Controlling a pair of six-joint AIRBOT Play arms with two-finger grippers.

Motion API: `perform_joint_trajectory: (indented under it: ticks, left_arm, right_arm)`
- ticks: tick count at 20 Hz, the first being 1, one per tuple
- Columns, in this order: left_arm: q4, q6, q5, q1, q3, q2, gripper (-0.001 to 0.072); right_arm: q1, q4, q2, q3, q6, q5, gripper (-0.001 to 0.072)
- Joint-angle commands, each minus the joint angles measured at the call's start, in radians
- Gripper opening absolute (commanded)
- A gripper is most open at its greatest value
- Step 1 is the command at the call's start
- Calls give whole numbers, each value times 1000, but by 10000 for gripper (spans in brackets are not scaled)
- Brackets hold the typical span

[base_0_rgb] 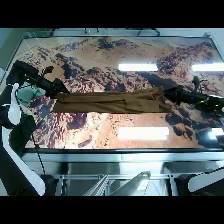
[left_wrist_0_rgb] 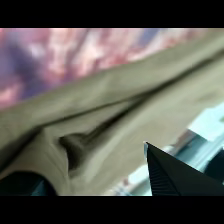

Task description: Fold the shirts.

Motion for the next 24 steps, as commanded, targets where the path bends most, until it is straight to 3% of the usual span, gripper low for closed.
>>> perform_joint_trajectory:
  ticks: [1,2,5,6,12,15,19,20,22,23,24]
  left_arm:
    - [-109,-1,46,0,5,24,533]
    - [-120,-1,47,0,5,42,532]
    - [-116,0,43,0,5,101,531]
    - [-116,0,42,2,5,119,532]
    - [-109,0,69,29,5,145,532]
    - [-109,-8,96,62,5,145,532]
    - [-111,-82,97,109,5,145,531]
    - [-112,-82,100,111,5,145,489]
    - [-118,-81,97,96,5,145,233]
    - [-117,-79,88,80,4,145,112]
    - [-117,-77,74,56,4,145,9]
  right_arm:
    - [-49,-188,63,63,129,89,295]
    - [-64,-254,96,86,156,76,456]
    - [-75,-475,142,153,253,31,640]
    - [-70,-539,136,165,292,31,640]
    - [14,-543,45,167,299,44,640]
    - [85,-517,-5,173,300,42,640]
    - [155,-428,-51,195,302,33,639]
    - [172,-405,-60,197,302,26,637]
    - [204,-373,-78,201,303,27,628]
    - [218,-366,-84,201,303,27,482]
    - [231,-366,-88,201,305,29,271]
